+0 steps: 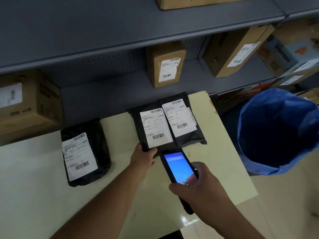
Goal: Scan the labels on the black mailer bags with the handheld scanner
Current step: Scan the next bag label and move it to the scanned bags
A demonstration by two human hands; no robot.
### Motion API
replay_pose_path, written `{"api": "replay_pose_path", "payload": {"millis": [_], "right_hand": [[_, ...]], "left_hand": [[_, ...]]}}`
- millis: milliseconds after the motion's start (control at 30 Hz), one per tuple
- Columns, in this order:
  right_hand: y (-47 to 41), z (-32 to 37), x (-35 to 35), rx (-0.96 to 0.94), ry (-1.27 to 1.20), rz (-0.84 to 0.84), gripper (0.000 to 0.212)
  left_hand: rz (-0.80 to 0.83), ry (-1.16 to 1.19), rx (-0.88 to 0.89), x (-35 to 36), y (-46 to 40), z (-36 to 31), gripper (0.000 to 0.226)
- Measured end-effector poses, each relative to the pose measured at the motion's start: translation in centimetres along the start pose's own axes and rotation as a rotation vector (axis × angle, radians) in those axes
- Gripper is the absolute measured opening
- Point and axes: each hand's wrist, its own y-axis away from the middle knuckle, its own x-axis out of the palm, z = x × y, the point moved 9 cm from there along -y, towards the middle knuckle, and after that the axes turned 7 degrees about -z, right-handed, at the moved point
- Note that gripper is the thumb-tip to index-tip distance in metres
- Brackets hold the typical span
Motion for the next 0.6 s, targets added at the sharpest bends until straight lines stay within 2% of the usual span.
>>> {"api": "replay_pose_path", "payload": {"millis": [167,300,333,433,467,600], "right_hand": [[0.3,0.3,0.7,-0.010,0.007,0.022,0.072],[0.6,0.8,1.9,-0.017,0.010,0.048,0.071],[0.8,1.0,2.4,-0.021,0.019,0.054,0.070],[1.4,1.8,3.7,-0.035,0.044,0.069,0.065],[1.7,2.1,4.2,-0.040,0.051,0.079,0.064],[2.8,3.0,6.1,-0.066,0.089,0.096,0.065]], "left_hand": [[-0.011,-0.064,0.012,-1.0,0.4,-0.2,0.052],[-0.013,-0.185,0.112,-2.0,0.6,-0.6,0.076],[-0.009,-0.218,0.136,-2.4,1.1,-0.9,0.074],[-0.019,-0.253,0.183,-4.2,2.2,-1.8,0.045],[-0.030,-0.245,0.176,-5.0,2.1,-1.7,0.041],[-0.059,-0.217,0.198,-8.0,2.1,-1.8,0.047]]}}
